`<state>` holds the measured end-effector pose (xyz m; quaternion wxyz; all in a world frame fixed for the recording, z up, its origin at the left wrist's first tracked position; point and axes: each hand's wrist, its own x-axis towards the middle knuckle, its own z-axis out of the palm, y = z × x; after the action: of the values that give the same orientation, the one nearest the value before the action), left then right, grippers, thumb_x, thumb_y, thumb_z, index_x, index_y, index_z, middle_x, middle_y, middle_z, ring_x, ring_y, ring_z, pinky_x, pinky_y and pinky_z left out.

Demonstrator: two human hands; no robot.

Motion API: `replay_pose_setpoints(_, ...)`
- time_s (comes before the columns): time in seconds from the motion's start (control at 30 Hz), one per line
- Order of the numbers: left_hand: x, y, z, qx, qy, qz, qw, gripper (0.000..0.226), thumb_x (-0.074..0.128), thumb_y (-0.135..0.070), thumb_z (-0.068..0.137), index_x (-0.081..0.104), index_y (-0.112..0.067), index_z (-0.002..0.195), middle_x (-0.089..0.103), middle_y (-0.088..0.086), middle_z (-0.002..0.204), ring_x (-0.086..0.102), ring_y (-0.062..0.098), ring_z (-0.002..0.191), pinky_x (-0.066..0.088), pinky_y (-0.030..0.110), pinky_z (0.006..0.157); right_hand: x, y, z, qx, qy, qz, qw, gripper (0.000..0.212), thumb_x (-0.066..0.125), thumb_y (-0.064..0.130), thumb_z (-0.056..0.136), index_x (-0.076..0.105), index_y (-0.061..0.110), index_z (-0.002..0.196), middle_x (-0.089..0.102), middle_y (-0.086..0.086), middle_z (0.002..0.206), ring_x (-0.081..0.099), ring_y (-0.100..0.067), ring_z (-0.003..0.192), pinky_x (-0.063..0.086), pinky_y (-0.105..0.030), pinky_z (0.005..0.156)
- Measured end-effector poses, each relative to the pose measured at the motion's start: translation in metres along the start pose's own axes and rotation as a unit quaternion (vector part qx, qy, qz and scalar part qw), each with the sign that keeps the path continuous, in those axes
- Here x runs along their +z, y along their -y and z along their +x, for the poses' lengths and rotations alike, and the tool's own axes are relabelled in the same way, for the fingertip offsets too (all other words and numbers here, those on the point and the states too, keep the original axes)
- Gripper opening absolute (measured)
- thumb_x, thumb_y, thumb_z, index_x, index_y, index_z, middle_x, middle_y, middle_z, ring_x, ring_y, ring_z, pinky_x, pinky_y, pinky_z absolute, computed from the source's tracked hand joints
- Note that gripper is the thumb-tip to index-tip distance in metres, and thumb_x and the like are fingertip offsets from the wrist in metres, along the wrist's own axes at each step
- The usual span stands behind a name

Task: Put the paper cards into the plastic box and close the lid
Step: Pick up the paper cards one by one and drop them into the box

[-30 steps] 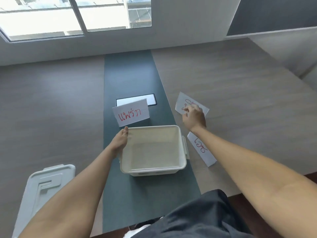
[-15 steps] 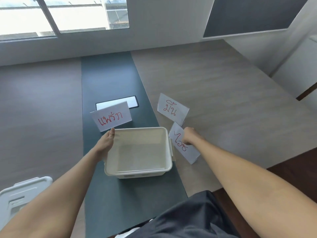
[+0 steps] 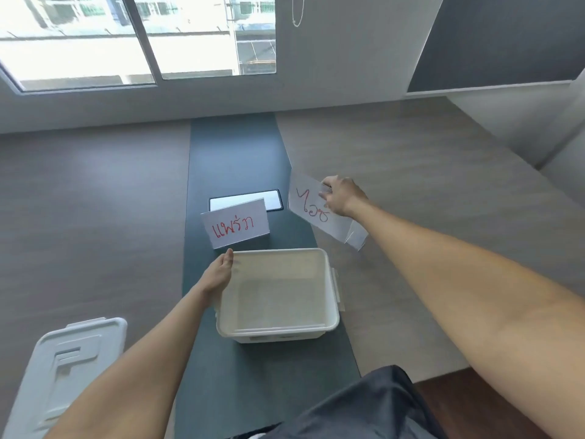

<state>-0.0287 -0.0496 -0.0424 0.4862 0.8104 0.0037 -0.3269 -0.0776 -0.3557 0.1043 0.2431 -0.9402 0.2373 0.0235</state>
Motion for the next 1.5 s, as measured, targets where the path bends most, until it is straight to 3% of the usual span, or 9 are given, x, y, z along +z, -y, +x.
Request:
replay_pose_setpoints(0.1,-0.004,0.001,-0.005,-0.008,-0.015,-0.014,1.000,0.064,0.025,-0.058,0.102,0.048,-0.014,0.142,0.054,0.006,0.139,0.049,0.029,0.134,0.037,0.050,0.115,-0.006,0.016,0.001,-0.079,0.040,0.053,0.995,0.024,0.051,0.026,0.101,0.068,0.019,0.115,0.073,-0.006,0.113,0.068,-0.026,0.099,0.052,-0.033,0.077)
replay_pose_setpoints(0.33,-0.019,-0.001,-0.004,-0.036,-0.028,-0.017,0.999,0.063,0.029,-0.059,0.101,0.054,-0.013,0.135,0.059,0.007,0.134,0.055,0.028,0.126,0.042,0.048,0.112,0.001,0.041,-0.003,-0.117,0.212,0.181,0.953,0.026,0.062,0.039,0.096,0.074,0.029,0.115,0.078,0.002,0.107,0.077,-0.021,0.093,0.061,-0.040,0.085)
replay_pose_setpoints(0.53,-0.035,0.013,0.015,-0.071,0.002,-0.067,0.995,0.062,0.033,-0.065,0.096,0.058,-0.023,0.134,0.070,0.006,0.125,0.069,0.027,0.111,0.053,0.052,0.101,0.030,0.048,-0.010,-0.093,0.337,0.106,0.931,0.023,0.070,0.035,0.087,0.079,0.033,0.108,0.080,0.006,0.101,0.078,-0.017,0.089,0.060,-0.035,0.089)
replay_pose_setpoints(0.7,-0.034,0.006,0.008,-0.083,0.021,-0.115,0.990,0.053,0.036,-0.059,0.099,0.058,-0.021,0.128,0.073,0.008,0.120,0.071,0.030,0.111,0.054,0.053,0.099,0.062,0.052,-0.021,-0.068,0.444,0.024,0.893,0.032,0.070,0.025,0.090,0.074,0.022,0.122,0.076,0.001,0.112,0.076,-0.016,0.092,0.060,-0.032,0.088)
replay_pose_setpoints(0.83,-0.043,0.020,0.025,-0.072,0.013,-0.097,0.993,0.065,0.040,-0.075,0.087,0.062,-0.024,0.122,0.072,0.008,0.122,0.070,0.030,0.113,0.054,0.054,0.099,0.091,0.045,-0.030,-0.010,0.513,0.015,0.858,0.039,0.070,0.023,0.092,0.068,0.015,0.131,0.072,-0.007,0.124,0.072,-0.026,0.108,0.056,-0.043,0.099)
replay_pose_setpoints(0.93,-0.050,0.057,0.071,-0.055,-0.002,-0.082,0.995,0.095,0.044,-0.099,0.053,0.066,-0.030,0.115,0.072,0.007,0.123,0.069,0.029,0.114,0.053,0.054,0.100,0.109,0.040,-0.035,0.004,0.530,0.022,0.848,0.043,0.071,0.023,0.092,0.065,0.014,0.134,0.072,-0.007,0.125,0.071,-0.026,0.111,0.054,-0.039,0.101)
replay_pose_setpoints(1.1,-0.043,0.023,0.038,-0.064,-0.024,-0.078,0.995,0.063,0.035,-0.071,0.089,0.063,-0.022,0.115,0.070,0.008,0.122,0.066,0.029,0.115,0.050,0.054,0.104,0.128,0.039,-0.040,0.004,0.547,0.026,0.837,0.049,0.070,0.029,0.092,0.060,0.016,0.139,0.064,-0.005,0.136,0.064,-0.025,0.119,0.048,-0.036,0.108)
replay_pose_setpoints(1.33,-0.040,0.015,0.031,-0.054,-0.026,-0.075,0.995,0.060,0.033,-0.066,0.094,0.061,-0.018,0.117,0.068,0.010,0.125,0.064,0.031,0.118,0.048,0.055,0.106,0.139,0.042,-0.038,0.040,0.605,0.043,0.794,0.048,0.066,0.034,0.095,0.063,0.006,0.134,0.069,-0.006,0.123,0.064,-0.023,0.110,0.046,-0.042,0.111)
replay_pose_setpoints(1.5,-0.039,0.003,0.020,-0.054,-0.027,-0.086,0.994,0.055,0.033,-0.058,0.100,0.059,-0.015,0.121,0.068,0.011,0.126,0.064,0.030,0.118,0.049,0.053,0.106,0.112,0.052,-0.020,0.004,0.537,0.089,0.839,0.047,0.064,0.035,0.096,0.063,0.008,0.134,0.067,-0.009,0.133,0.064,-0.025,0.122,0.048,-0.041,0.109)
